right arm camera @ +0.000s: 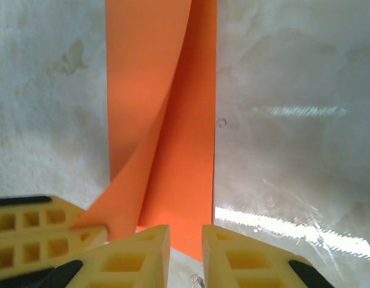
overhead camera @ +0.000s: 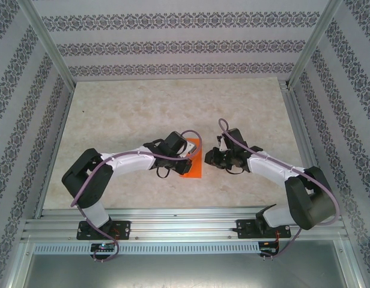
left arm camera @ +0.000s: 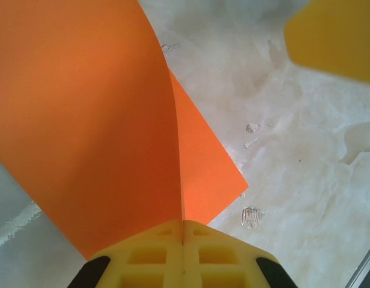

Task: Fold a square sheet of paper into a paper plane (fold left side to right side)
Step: Fold the triangle a second time at the center of the table.

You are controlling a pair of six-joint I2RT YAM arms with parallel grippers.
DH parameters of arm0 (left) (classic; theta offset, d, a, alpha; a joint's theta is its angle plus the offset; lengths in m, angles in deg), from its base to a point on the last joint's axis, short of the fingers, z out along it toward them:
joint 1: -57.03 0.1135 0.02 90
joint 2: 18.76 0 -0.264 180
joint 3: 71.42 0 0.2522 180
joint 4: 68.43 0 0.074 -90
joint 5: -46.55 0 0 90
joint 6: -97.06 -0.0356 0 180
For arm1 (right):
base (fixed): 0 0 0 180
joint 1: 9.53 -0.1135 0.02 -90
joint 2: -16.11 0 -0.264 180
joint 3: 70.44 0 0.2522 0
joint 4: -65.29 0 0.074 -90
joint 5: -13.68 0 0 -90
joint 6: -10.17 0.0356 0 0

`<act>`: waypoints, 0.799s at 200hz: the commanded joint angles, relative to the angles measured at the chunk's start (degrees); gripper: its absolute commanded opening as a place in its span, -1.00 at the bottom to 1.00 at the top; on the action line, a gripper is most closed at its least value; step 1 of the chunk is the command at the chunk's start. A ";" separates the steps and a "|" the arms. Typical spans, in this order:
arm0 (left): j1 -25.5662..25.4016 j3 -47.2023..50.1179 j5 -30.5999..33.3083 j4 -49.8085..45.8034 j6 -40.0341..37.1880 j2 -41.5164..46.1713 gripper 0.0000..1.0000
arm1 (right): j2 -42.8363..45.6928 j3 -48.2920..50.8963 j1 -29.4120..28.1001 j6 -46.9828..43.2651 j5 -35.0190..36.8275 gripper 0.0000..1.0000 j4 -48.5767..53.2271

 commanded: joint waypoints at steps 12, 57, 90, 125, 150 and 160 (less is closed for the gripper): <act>2.17 0.26 -2.57 1.17 -2.34 1.83 -1.00 | -0.60 2.58 -3.53 3.48 -0.77 -0.67 -6.78; 4.12 2.04 -4.22 1.56 -2.56 3.07 -0.96 | -5.43 2.45 -6.52 5.25 -0.99 -0.76 -10.33; 5.10 1.79 -4.71 0.85 -3.73 2.46 -0.95 | -8.27 1.51 -7.05 4.82 0.27 -0.77 -9.28; 6.14 1.14 -4.82 -0.29 -5.27 1.72 -0.95 | -10.08 1.32 -6.98 4.04 0.73 -0.78 -7.84; 6.45 0.06 -4.93 -1.18 -6.19 0.71 -0.94 | -10.96 1.11 -7.05 3.46 1.03 -0.78 -6.90; 6.62 -0.30 -4.92 -1.44 -6.44 0.34 -0.94 | -11.36 0.91 -7.14 3.19 1.05 -0.78 -6.54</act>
